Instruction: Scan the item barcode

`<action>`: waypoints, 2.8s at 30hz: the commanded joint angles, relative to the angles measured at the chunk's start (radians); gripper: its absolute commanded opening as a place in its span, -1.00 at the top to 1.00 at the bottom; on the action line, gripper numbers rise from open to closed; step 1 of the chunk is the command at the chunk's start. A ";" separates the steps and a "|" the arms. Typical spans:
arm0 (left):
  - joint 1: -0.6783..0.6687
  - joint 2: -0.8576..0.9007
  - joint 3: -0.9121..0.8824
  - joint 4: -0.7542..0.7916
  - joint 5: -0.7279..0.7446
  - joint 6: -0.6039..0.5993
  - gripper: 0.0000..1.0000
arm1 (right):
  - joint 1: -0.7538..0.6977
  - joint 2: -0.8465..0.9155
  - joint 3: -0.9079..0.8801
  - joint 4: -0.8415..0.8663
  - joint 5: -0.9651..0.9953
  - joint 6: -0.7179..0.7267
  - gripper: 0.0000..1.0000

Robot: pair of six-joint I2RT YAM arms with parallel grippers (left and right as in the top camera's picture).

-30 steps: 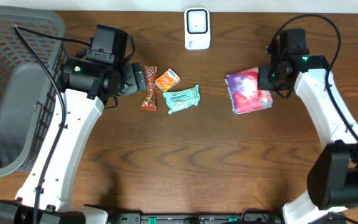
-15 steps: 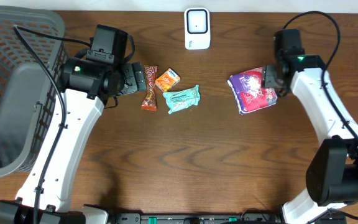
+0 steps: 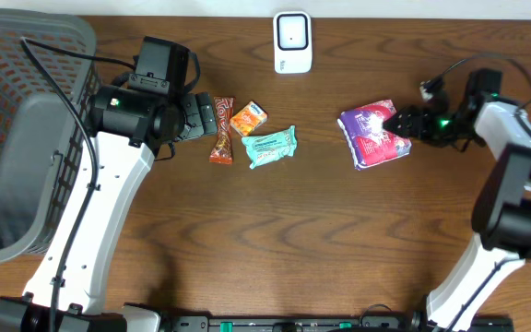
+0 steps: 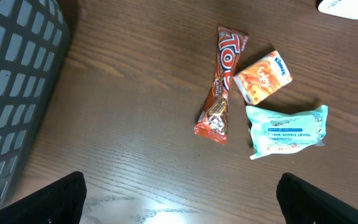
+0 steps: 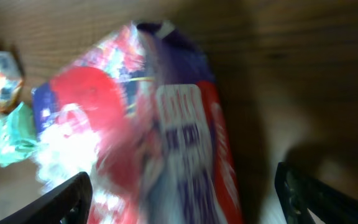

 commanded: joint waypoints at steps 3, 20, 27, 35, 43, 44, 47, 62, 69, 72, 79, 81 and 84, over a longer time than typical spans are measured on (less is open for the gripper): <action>0.002 -0.002 -0.002 -0.003 -0.010 0.003 -0.96 | -0.001 0.128 -0.003 0.057 -0.278 -0.063 -0.47; 0.002 -0.002 -0.002 -0.003 -0.010 0.003 -0.95 | 0.068 -0.190 0.061 -0.038 0.471 0.242 0.98; 0.002 -0.002 -0.002 -0.003 -0.010 0.003 -0.96 | 0.239 -0.349 0.061 -0.132 1.323 0.490 0.98; 0.002 -0.002 -0.002 -0.003 -0.010 0.003 -0.96 | 0.405 -0.239 0.055 -0.138 1.554 0.510 0.98; 0.002 -0.002 -0.002 -0.003 -0.010 0.003 -0.96 | 0.585 -0.127 0.055 -0.077 1.444 0.515 0.98; 0.002 -0.002 -0.002 -0.003 -0.010 0.003 -0.96 | 0.614 -0.105 0.055 -0.061 1.468 0.514 0.98; 0.002 -0.002 -0.002 -0.003 -0.010 0.003 -0.96 | 0.662 -0.071 0.055 -0.047 1.492 0.514 0.64; 0.002 -0.002 -0.002 -0.003 -0.010 0.003 -0.96 | 0.792 -0.054 0.280 -0.121 1.235 0.514 -0.17; 0.002 -0.002 -0.002 -0.003 -0.010 0.003 -0.95 | 0.669 -0.054 0.591 -0.330 0.964 0.486 -0.44; 0.002 -0.002 -0.002 -0.003 -0.010 0.003 -0.96 | 0.579 -0.054 0.621 -0.388 0.814 0.453 -0.48; 0.002 -0.002 -0.002 -0.003 -0.010 0.003 -0.96 | 0.375 -0.049 0.492 -0.436 0.397 0.338 -0.45; 0.002 -0.002 -0.002 -0.003 -0.010 0.003 -0.96 | 0.328 -0.049 0.410 -0.406 0.259 0.296 -0.46; 0.002 -0.002 -0.002 -0.003 -0.010 0.003 -0.96 | 0.281 -0.049 0.270 -0.310 0.098 0.265 -0.43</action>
